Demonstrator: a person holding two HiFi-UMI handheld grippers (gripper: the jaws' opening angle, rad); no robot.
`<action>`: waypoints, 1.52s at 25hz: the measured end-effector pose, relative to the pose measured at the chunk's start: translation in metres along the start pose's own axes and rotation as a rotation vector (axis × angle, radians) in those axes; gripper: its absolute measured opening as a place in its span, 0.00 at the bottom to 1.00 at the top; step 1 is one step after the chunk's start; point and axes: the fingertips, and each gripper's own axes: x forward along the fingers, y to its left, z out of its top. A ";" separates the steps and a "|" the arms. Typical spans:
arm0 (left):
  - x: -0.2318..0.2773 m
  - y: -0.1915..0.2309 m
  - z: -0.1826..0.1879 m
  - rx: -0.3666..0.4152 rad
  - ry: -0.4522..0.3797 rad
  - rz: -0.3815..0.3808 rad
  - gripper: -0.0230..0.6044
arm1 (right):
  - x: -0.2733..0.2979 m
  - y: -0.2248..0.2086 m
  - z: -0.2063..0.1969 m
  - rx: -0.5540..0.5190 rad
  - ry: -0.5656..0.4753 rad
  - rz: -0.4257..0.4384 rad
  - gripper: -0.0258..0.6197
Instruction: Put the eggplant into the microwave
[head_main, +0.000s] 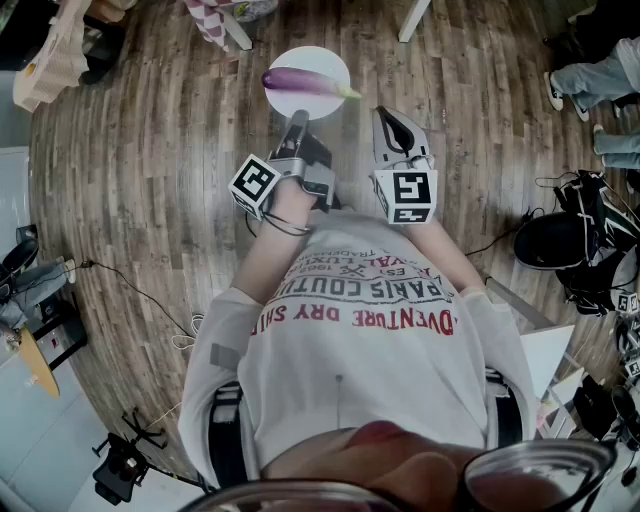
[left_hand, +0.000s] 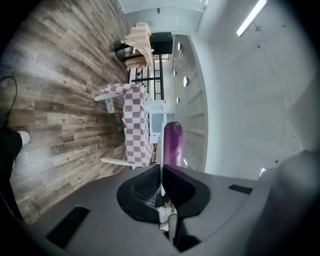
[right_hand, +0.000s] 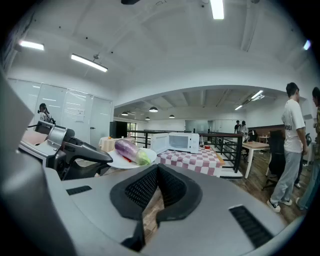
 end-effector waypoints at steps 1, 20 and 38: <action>-0.001 0.000 -0.002 0.001 -0.002 0.001 0.09 | -0.001 -0.002 0.000 0.000 0.000 0.000 0.08; -0.009 0.007 -0.005 -0.002 -0.010 0.014 0.09 | -0.002 0.006 -0.007 0.031 0.003 0.028 0.08; 0.124 0.012 0.101 -0.026 0.076 0.046 0.09 | 0.161 -0.008 0.007 0.133 0.065 -0.020 0.08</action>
